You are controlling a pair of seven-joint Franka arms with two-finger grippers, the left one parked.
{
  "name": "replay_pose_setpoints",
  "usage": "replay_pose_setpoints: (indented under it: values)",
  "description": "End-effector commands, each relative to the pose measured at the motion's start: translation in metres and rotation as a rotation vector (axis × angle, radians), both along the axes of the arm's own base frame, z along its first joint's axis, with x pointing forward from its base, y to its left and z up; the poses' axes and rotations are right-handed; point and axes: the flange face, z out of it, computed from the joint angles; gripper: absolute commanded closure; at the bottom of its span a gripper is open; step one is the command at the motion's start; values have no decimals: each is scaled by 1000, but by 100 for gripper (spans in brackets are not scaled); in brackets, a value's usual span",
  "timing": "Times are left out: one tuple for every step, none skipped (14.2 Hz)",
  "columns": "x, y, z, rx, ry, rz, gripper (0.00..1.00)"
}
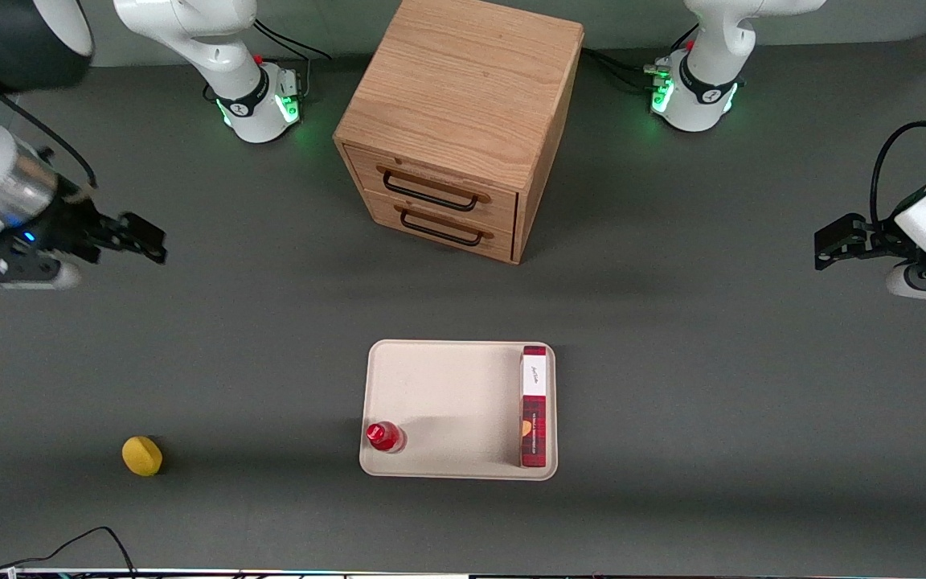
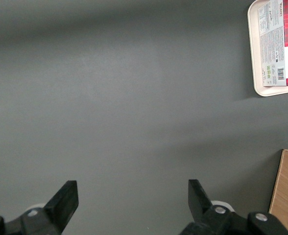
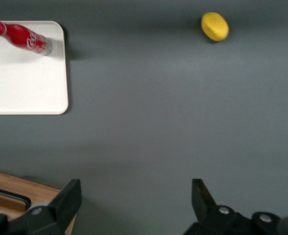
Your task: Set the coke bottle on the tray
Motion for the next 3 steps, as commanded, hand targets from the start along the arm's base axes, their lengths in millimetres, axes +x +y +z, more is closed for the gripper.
replay_pose_setpoints:
  values:
    - [-22,-24,10,12,-3,22,0]
    - [-24,-26,13,12,-9,29,0]
    - [-24,-27,14,12,-11,30,0]
